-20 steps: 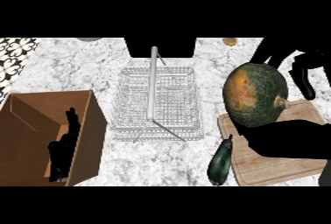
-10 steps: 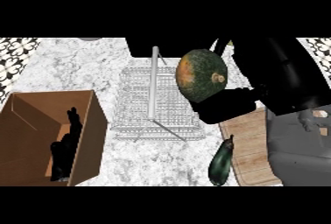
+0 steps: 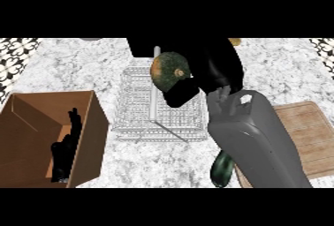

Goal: Pick the squash from the cutting board and place it in the tiered basket

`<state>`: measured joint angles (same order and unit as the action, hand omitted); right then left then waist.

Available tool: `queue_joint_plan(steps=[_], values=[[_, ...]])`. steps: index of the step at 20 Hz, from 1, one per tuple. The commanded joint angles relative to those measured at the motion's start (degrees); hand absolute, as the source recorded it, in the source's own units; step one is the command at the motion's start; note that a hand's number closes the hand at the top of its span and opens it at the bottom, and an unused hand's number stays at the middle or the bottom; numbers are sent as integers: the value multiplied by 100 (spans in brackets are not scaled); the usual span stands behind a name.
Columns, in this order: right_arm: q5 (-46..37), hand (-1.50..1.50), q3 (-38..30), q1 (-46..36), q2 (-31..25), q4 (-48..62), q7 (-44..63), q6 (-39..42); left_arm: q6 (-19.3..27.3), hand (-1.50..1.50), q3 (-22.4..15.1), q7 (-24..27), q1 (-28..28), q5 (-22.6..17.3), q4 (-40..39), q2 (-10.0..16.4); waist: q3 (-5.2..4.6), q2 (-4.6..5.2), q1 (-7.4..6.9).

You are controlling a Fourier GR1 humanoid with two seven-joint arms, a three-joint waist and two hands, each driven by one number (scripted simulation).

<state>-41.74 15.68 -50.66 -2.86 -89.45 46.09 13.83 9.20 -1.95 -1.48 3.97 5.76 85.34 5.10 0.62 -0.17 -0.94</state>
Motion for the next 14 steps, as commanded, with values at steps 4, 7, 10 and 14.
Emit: queue_joint_plan(steps=[4,7,10,14], values=[[361,150,-456,97,278,1132,-803,-892,-13,0,-60,98,88,44,-501,-150,-64,53,7],[1335,-150,-46,324,282,957,-203,-1489,71,0,-173,-60,-25,172,-418,-231,-62,41,-32],[1786,-150,-430,220,280,1504,-865,-1983,-1,0,-206,-25,8,145,-535,-269,-62,80,-78],[2451,-150,-343,415,279,1262,-1278,-2631,18,0,-122,-87,139,67,-264,-264,-59,49,-58]])
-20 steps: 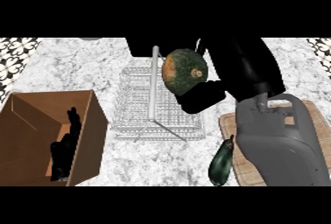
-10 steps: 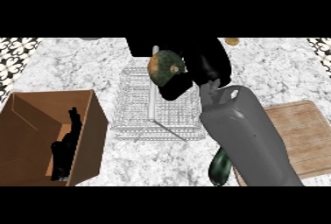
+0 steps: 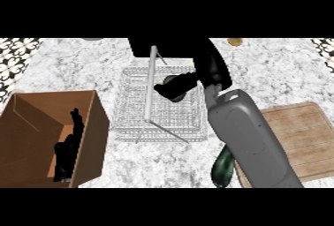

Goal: Pick the squash from the cutting board and place it in the tiered basket

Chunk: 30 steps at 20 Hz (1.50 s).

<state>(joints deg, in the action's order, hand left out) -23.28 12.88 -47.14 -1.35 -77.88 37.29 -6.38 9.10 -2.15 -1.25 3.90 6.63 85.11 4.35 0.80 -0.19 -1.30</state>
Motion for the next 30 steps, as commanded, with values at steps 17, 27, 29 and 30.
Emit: queue_joint_plan(steps=[17,27,29,30], values=[[1136,-150,-2454,893,-1652,-1745,304,-831,-66,0,194,-146,122,-105,-362,-61,-78,3,279],[3755,-150,-4955,2529,-3445,-1333,-771,1657,-141,0,200,-205,167,-109,-232,-16,-71,21,297],[4304,-150,-5398,2818,-3666,-1176,-946,2233,62,0,85,45,449,68,-335,-201,-69,9,340],[4477,-150,-5492,3073,-3665,-1287,-1065,2516,-34,0,277,-52,171,-47,-390,-44,-72,6,343]])
